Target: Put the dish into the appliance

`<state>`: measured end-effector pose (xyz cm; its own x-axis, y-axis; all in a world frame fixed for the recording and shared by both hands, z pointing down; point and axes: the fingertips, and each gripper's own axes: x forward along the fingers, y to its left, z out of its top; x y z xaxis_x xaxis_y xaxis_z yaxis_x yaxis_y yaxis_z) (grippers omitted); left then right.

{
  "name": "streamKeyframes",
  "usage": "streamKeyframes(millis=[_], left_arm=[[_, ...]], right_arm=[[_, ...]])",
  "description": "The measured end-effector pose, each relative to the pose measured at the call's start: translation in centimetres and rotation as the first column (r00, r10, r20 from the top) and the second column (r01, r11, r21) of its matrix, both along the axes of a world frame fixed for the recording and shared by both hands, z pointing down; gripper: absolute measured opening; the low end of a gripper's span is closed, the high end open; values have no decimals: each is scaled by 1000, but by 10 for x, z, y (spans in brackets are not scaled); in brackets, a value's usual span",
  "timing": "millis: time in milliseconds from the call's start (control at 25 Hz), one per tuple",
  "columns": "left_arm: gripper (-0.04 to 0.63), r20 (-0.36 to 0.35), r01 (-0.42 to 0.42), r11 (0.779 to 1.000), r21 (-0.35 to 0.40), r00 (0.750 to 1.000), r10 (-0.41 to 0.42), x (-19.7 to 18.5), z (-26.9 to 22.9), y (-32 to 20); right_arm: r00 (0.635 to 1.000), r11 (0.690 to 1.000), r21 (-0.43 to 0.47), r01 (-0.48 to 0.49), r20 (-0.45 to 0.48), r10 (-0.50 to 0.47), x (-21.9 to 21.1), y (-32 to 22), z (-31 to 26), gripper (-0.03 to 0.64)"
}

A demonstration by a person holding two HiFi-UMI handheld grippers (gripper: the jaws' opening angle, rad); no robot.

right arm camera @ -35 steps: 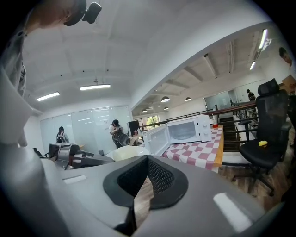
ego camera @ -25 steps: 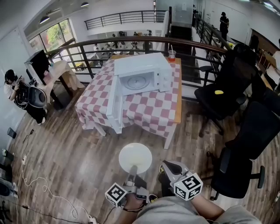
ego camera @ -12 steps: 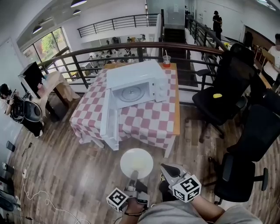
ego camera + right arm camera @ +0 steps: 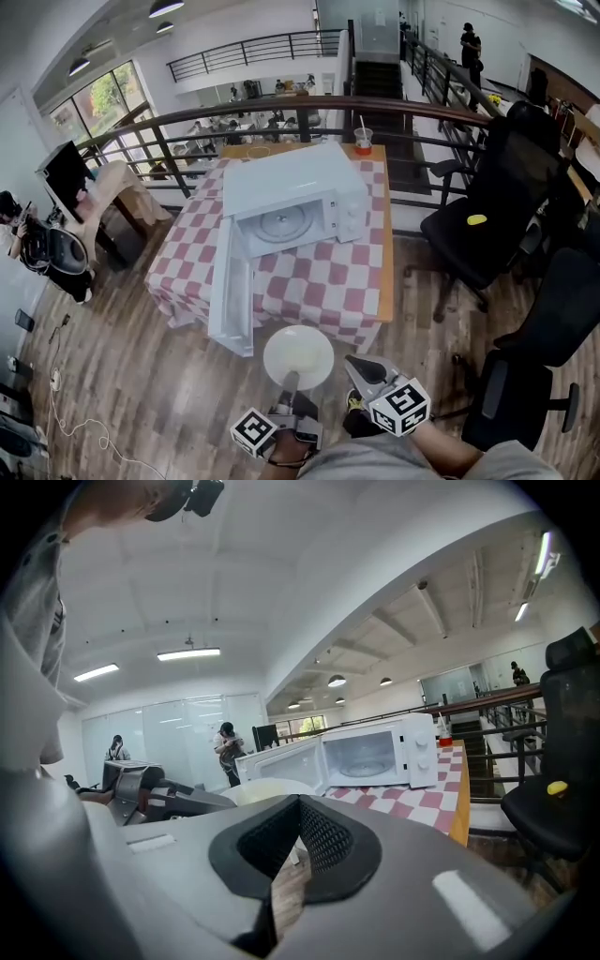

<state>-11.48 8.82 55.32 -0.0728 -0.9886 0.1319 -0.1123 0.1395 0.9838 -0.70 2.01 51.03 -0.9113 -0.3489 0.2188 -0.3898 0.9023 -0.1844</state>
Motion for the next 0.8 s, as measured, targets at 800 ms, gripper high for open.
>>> streamKeyframes(millis=[800], left_arm=[[29, -7, 94, 996, -6, 996, -94, -24, -6, -142]], right_arm=[[996, 996, 4, 88, 14, -88, -23, -143, -4, -1]])
